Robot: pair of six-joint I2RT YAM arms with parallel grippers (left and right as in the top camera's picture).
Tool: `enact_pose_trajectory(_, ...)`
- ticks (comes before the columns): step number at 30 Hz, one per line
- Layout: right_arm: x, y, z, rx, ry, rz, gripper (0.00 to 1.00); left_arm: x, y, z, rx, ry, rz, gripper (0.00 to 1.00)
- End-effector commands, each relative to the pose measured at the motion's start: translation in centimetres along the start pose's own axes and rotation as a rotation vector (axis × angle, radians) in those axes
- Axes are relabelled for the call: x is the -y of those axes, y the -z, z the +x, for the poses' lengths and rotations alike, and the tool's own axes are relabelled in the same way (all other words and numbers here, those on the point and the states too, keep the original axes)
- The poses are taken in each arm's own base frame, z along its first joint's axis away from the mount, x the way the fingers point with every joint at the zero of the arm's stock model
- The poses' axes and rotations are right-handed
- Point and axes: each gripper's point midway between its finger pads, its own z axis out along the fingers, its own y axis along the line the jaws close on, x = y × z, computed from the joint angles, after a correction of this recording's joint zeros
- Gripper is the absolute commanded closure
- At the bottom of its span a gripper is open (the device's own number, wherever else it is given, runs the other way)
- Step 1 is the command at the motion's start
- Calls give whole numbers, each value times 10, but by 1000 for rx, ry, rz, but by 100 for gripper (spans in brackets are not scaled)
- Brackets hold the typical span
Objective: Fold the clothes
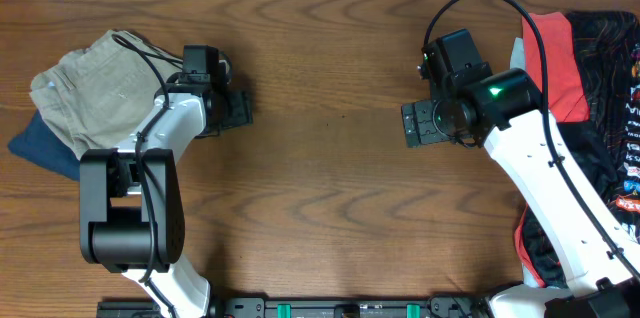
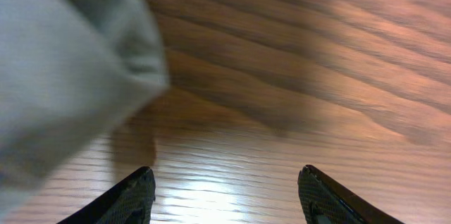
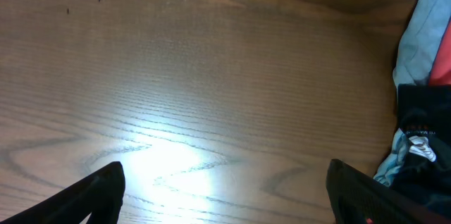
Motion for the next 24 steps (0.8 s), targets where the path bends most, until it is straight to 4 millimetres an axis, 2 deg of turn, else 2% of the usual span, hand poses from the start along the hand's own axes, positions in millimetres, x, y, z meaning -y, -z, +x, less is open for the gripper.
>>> enact_pose_trajectory(1,2,5,-1,14,-13,-3,11,-25,2,-11,42,-15,-149,32)
enact_pose_trajectory(7,2,5,-1,14,-13,-3,10,-26,2,-13,48,-12,-147,29)
enact_pose_trajectory(14,2,5,-1,15,-13,-3,10,-29,8,5,-22,-6,-164,34)
enact_pose_trajectory(18,2,5,-1,14,-5,-2,9,-28,27,9,-25,40,-167,33)
enact_pose_trajectory(24,3,5,0,13,-1,5,9,-33,79,17,-5,69,-185,33)
